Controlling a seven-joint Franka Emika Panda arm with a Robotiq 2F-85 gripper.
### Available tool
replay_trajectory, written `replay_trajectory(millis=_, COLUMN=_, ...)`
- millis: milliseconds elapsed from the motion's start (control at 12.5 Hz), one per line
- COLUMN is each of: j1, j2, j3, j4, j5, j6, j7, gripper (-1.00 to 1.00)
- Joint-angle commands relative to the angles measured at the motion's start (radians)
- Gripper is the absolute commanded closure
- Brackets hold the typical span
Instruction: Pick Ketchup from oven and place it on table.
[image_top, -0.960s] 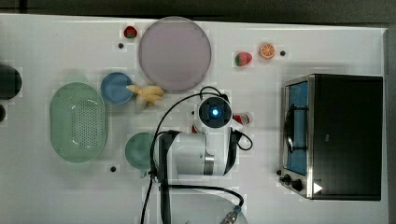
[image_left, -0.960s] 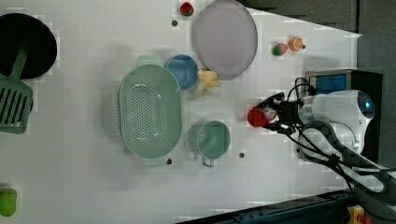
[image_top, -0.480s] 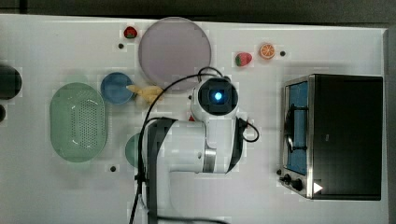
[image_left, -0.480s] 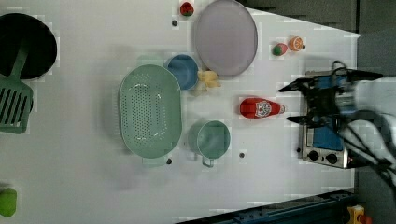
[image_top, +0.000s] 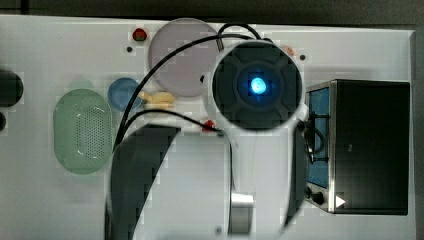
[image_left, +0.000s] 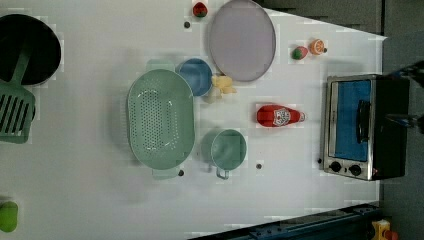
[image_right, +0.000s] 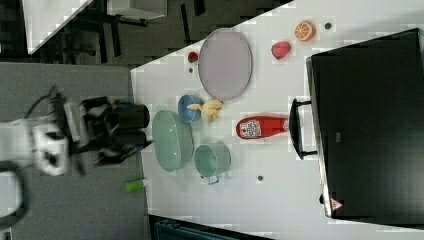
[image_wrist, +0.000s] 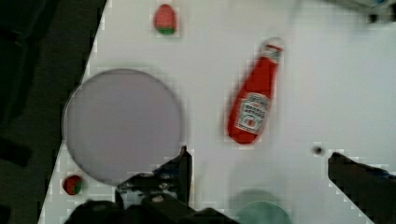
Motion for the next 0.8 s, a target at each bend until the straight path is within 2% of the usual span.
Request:
replay_trajectory(millis=80, j1=-0.017, j2=0.010, j3=-0.015, j4=0.075, j5=0.018, j6=-0.139, j7=0.026, gripper=-1.00)
replay_trajectory(millis=800, j1=-0.017, j2=0.019, j3=-0.015, j4=0.083, j5=0.018, j6=-0.134, j7=0.026, gripper=-1.00)
